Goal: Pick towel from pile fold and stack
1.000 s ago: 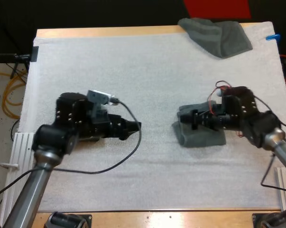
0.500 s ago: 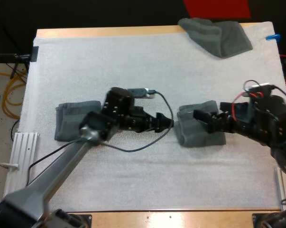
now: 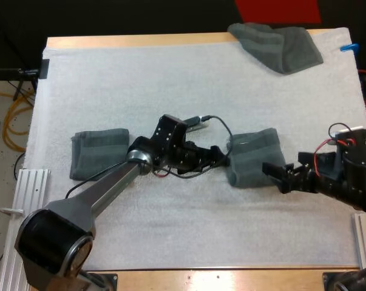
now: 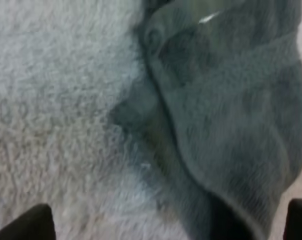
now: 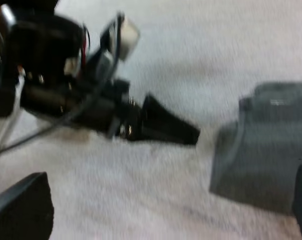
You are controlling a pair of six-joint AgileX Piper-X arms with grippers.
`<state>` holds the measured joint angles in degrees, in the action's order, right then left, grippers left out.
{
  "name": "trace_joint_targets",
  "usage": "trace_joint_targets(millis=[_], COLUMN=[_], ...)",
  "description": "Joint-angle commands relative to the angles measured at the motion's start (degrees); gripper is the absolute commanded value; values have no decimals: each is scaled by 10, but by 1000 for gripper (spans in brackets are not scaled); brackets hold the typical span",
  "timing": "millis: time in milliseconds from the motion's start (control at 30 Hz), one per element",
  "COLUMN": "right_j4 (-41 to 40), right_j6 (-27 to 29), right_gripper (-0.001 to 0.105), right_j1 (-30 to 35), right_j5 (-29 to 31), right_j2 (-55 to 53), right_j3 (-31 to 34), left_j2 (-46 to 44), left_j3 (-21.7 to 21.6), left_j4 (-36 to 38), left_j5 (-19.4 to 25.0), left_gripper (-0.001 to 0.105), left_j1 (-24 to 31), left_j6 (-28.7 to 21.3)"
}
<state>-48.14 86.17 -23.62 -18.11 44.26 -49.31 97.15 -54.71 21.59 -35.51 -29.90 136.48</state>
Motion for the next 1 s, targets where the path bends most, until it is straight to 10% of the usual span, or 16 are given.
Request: trace_joint_targets(millis=[0,967], right_j4=[-18,-144], right_j6=[7,39], right_gripper=[94,94], right_j1=[-1,-1], right_j5=[3,132], right_j2=[-3,-3], right_j3=[0,0], left_j2=[2,135], left_j3=[-11,-139], left_j4=[-8,26], left_j5=[-5,37], left_gripper=[87,78], left_j1=[-7,-82], left_j6=[13,137])
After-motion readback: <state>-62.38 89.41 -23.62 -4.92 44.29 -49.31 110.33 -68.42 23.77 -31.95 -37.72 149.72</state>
